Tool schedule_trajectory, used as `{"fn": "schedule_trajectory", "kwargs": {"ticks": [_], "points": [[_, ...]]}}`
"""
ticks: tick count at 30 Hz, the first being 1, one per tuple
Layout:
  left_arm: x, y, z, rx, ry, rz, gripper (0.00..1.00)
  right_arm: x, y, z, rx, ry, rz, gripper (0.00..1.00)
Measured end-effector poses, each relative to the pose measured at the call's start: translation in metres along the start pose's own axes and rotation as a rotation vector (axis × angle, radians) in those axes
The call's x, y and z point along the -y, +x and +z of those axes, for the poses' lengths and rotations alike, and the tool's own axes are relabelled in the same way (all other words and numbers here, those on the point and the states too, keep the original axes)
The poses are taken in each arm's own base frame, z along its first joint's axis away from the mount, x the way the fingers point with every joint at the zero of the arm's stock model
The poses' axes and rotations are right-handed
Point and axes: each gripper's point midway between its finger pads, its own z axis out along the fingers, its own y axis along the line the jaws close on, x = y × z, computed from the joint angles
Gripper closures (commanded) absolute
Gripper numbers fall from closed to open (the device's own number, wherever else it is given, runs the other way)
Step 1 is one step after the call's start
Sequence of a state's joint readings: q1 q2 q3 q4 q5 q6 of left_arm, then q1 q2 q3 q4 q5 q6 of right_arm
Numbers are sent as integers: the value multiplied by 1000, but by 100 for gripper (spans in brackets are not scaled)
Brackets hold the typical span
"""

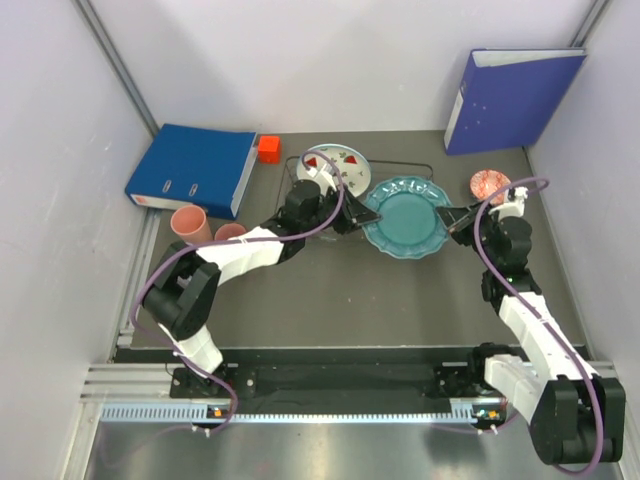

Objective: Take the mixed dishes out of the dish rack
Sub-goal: Pick up the plate from the dish rack.

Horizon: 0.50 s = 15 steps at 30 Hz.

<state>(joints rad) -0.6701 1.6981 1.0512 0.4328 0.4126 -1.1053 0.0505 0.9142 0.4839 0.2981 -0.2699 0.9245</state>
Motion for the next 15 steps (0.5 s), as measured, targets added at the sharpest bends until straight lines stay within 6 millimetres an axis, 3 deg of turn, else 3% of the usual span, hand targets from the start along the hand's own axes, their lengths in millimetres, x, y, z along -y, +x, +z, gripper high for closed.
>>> {"fn": "schedule_trajectory", "kwargs": {"ticks": [4, 5, 9, 10, 14, 15], "points": [[6, -2, 0, 2, 24, -9, 64, -4, -3, 1, 11, -17, -5, 100], [8, -1, 0, -4, 33, -10, 56, -6, -1, 1, 4, -25, -3, 100], [22, 7, -2, -44, 91, -19, 46, -20, 10, 1, -42, -84, 6, 100], [27, 7, -2, -46, 112, -17, 48, -21, 9, 1, -39, -87, 7, 100], [29, 5, -3, -42, 126, -28, 80, -25, 6, 2, -27, -104, 13, 100], [27, 4, -4, -40, 121, -32, 93, -26, 5, 2, -25, -109, 13, 100]]}}
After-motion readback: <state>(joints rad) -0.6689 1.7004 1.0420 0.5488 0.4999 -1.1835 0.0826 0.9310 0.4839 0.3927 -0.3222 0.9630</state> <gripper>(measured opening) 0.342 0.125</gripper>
